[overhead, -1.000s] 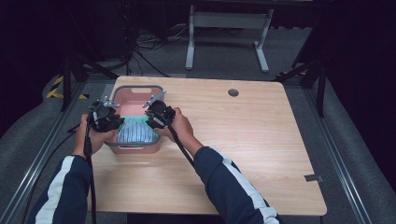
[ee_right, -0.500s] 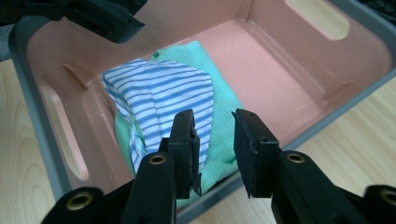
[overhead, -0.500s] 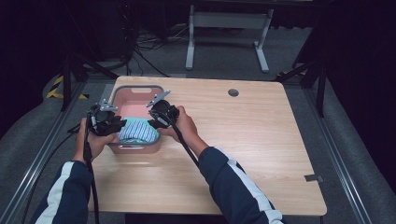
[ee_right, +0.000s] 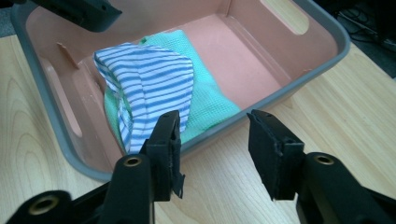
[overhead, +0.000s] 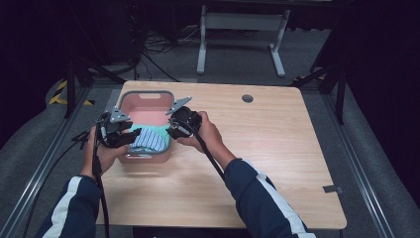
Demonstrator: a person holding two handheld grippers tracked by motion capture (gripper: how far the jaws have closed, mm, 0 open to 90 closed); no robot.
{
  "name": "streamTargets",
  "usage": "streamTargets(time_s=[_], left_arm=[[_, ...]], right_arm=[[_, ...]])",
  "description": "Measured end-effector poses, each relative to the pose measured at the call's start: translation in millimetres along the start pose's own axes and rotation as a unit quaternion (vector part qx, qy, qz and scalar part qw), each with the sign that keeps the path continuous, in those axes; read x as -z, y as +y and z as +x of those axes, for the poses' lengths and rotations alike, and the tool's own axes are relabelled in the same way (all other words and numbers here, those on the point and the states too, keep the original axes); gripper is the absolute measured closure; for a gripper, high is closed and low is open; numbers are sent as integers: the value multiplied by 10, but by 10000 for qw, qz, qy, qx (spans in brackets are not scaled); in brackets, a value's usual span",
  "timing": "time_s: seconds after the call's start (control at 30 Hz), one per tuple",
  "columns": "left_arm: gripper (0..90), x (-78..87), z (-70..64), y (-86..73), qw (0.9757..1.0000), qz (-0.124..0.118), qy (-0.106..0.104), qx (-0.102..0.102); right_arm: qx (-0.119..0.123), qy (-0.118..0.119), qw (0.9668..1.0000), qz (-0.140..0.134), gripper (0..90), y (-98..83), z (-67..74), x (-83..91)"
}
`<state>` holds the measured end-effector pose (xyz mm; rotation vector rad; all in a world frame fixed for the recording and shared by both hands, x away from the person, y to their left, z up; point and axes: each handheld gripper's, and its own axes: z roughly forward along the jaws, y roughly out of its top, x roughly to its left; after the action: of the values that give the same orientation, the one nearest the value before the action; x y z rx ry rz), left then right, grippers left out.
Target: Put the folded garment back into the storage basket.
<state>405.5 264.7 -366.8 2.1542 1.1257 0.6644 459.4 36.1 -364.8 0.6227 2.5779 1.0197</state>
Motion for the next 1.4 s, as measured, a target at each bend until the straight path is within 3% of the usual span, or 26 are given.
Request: streamTargets(time_s=[0.33,0.57,0.73,0.9,1.03,1.17,1.4], left_arm=[[473,38,-223,60,9996,-214,-130,-104],[304,79,-396,104,9986,-423,-290,-86],[234,98,-536,124,9982,-447,-363,-143],[195,125,-674,142,9974,-516,-435,-265],[179,138,-791,146,9966,-488,-449,-486],[179,150,-883,157,9950,-469,-551,-688],[177,192,-1048,141,9920,-520,-613,-970]], right_arm=[[81,-179,9998,62,424,-108,-54,162],[125,-226,9996,84,344,-245,-98,285],[251,-270,9992,164,305,-347,-126,382],[305,-371,9986,227,282,-452,-187,525],[296,-446,9983,227,279,-541,-227,649],[328,-555,9975,294,280,-637,-260,753],[342,-544,9974,330,282,-824,-283,878]])
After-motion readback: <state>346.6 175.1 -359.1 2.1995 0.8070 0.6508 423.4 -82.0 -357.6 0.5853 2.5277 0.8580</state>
